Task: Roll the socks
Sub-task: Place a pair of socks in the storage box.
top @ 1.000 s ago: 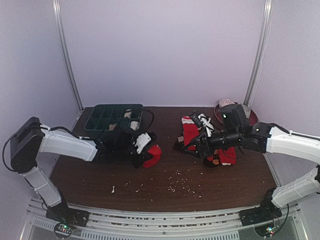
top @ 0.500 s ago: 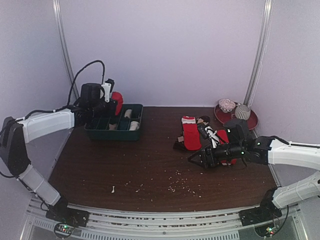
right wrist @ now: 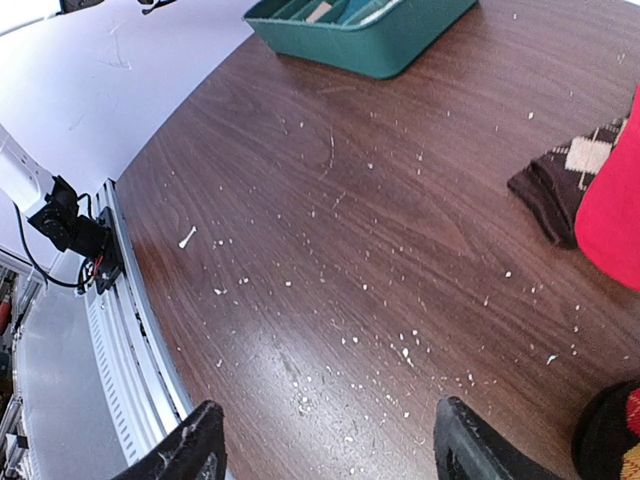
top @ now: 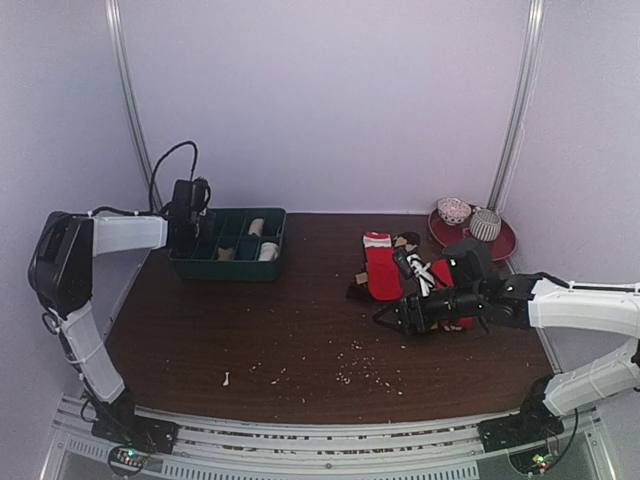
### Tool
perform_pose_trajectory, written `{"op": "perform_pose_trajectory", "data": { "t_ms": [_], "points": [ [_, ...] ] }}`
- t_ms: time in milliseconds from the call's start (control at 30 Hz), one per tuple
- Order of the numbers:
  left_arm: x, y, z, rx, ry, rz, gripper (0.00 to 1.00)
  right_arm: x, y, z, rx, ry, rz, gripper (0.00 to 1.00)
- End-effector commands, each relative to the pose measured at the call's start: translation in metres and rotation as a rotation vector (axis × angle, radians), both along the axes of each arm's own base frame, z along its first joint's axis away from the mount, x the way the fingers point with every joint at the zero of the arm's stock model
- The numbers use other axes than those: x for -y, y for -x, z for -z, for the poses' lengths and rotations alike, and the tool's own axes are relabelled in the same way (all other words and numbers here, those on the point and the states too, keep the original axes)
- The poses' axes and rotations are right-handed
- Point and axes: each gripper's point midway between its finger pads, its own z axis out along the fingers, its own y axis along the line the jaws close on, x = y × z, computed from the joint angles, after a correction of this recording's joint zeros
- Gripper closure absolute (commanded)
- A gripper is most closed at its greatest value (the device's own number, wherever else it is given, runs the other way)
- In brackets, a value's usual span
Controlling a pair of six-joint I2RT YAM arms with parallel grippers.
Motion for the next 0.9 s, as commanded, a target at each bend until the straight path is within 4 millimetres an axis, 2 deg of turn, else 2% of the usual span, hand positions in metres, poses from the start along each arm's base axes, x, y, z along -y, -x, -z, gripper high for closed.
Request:
{"op": "perform_pose_trajectory", "data": {
  "t_ms": [0,333,433,667,867],
  "points": [
    [-0.032,-0.002,0.001,0.036,-0.067,-0.114,1.00,0.000,0.002,0.012,-0.032,-0.004,-0.007,0.29],
    [-0.037,0.006,0.037,-0.102,-0.147,-0.115,1.00,-0.010,0.004,0.023,-0.079,-0.020,-0.048,0.29],
    [-0.037,0.007,0.041,-0.106,-0.154,-0.109,1.00,-0.010,0.005,0.024,-0.084,-0.024,-0.051,0.29],
    [-0.019,-0.005,0.064,-0.175,-0.126,-0.022,1.00,-0.009,0.008,0.024,-0.092,-0.028,-0.050,0.30],
    [-0.011,-0.002,0.086,-0.228,-0.096,0.017,1.00,-0.005,0.011,0.026,-0.103,-0.027,-0.039,0.31]
  ]
}}
